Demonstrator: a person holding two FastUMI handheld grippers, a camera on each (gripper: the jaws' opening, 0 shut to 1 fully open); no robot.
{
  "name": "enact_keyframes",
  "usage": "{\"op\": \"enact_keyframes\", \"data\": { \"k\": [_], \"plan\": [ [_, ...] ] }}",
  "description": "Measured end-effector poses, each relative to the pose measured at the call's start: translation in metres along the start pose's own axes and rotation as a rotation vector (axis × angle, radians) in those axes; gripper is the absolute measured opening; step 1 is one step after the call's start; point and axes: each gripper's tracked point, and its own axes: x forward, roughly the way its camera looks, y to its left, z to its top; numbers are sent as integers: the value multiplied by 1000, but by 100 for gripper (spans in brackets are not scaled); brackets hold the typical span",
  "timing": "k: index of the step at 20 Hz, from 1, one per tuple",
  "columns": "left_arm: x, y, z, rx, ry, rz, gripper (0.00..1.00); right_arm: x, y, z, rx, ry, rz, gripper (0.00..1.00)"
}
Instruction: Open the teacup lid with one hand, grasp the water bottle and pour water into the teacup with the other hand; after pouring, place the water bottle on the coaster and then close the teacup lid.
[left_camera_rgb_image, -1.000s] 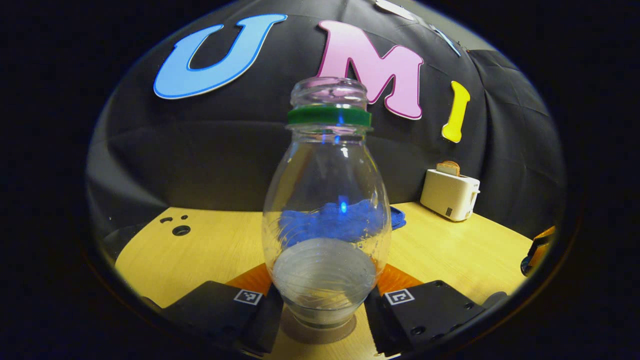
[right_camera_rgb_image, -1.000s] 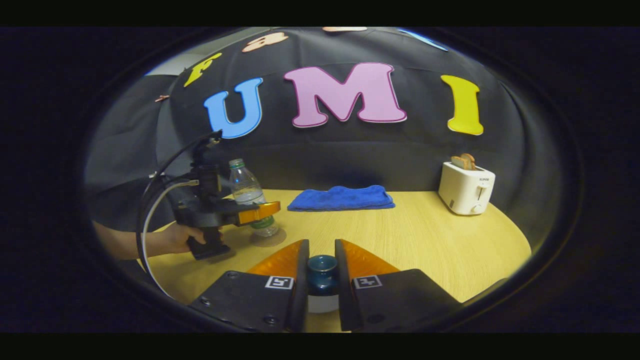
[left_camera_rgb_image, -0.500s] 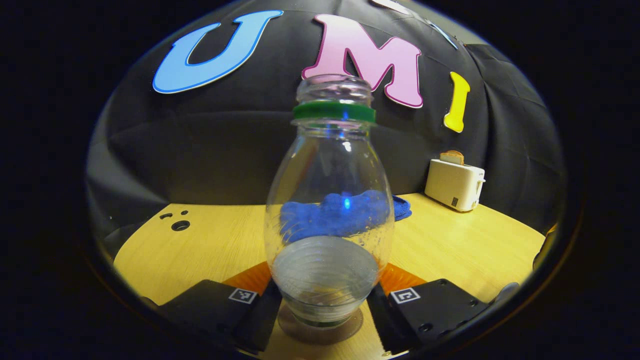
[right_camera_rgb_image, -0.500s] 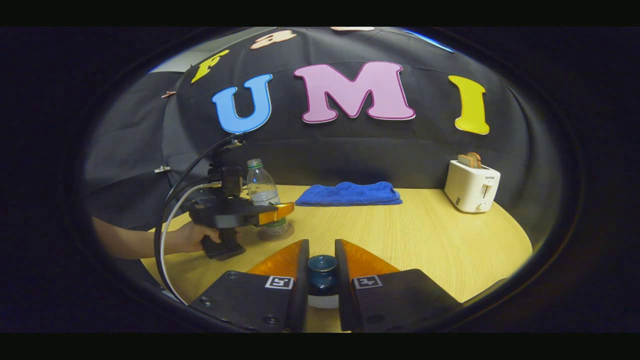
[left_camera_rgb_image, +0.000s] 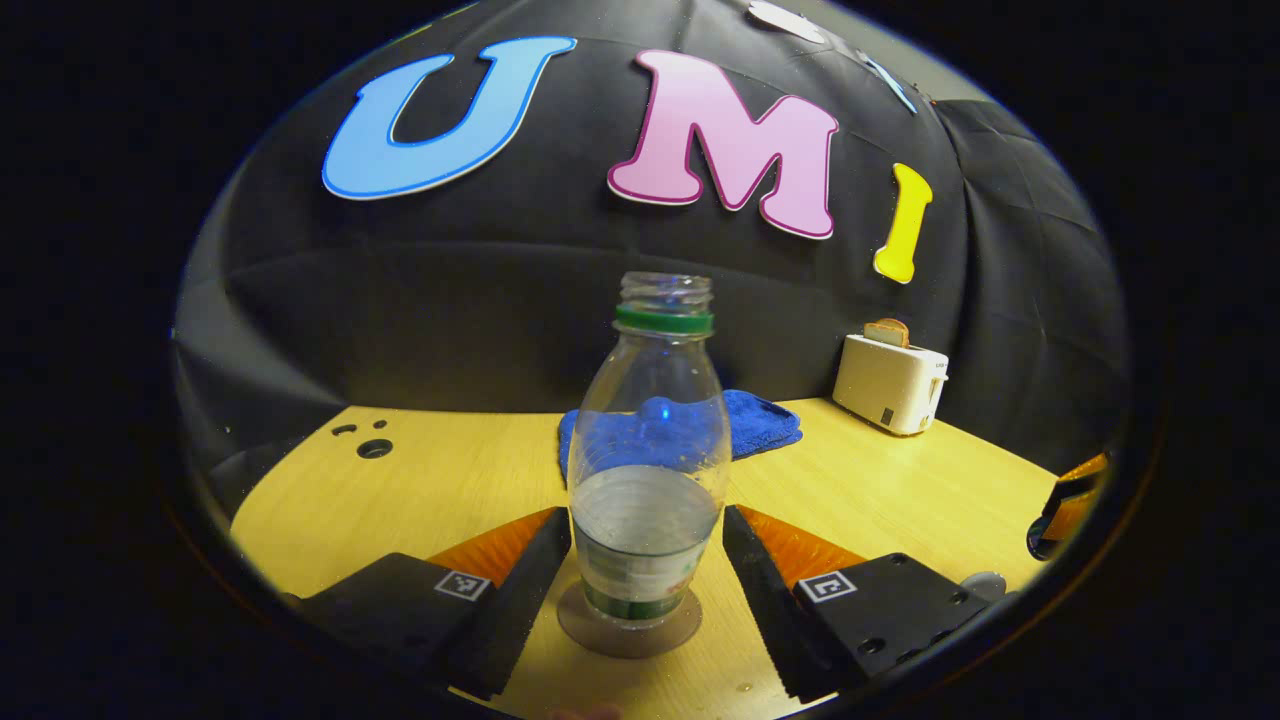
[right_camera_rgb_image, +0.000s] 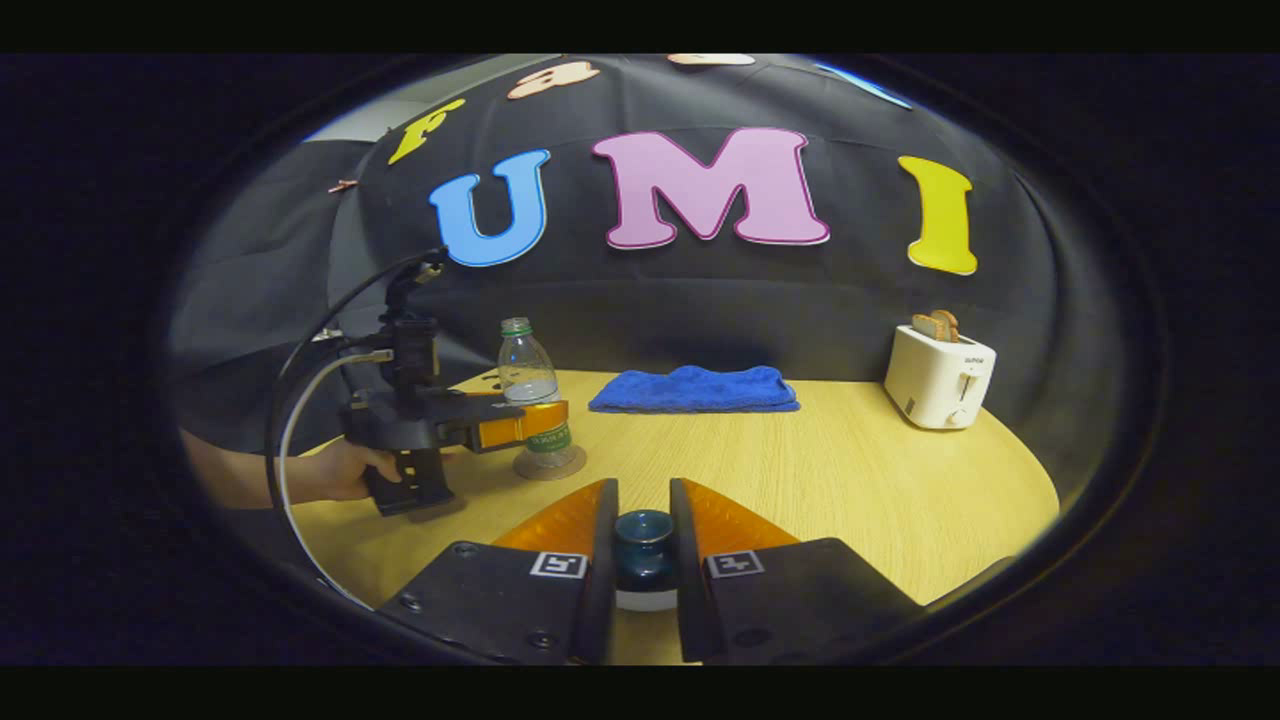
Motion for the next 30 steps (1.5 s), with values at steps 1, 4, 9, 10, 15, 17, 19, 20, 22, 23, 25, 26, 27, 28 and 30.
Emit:
{"op": "enact_keyframes", "data": {
  "k": [1,4,9,10,15,17,19,20,22,23,25,26,27,28,30],
  "plan": [
    [-3,0,-1,9,1,-4,96,1,0,0,2,-2,-1,24],
    [-10,-4,-3,16,2,-8,95,5,0,-4,1,-6,1,29],
    [-33,-6,-13,-43,26,33,96,11,3,-23,-3,-8,0,29],
    [-37,-9,-15,-53,26,34,96,12,5,-28,-1,-9,4,29],
    [-54,-9,-24,-52,35,51,96,19,0,-51,16,-49,-24,34],
    [-54,-17,-25,-80,37,40,95,22,-1,-58,18,-57,-27,29],
    [-57,-20,-28,-102,48,40,96,25,-3,-63,4,-61,-36,29],
    [-57,-21,-29,-113,48,41,96,27,-3,-65,0,-62,-34,34],
    [-57,-24,-29,-130,51,40,95,29,-3,-65,-6,-69,-32,29],
    [-58,-25,-29,-134,51,41,95,29,-2,-65,-5,-72,-29,29],
    [-57,-27,-29,-145,52,38,95,28,1,-65,-14,-77,-25,29],
    [-57,-27,-28,-149,51,37,95,27,1,-65,-17,-80,-24,29],
    [-58,-27,-28,-148,50,37,95,26,1,-65,-17,-82,-24,29],
    [-58,-27,-28,-144,49,38,95,26,2,-66,-13,-81,-22,29],
    [-58,-27,-27,-138,46,36,95,25,3,-69,-5,-75,-21,27]
  ]
}}
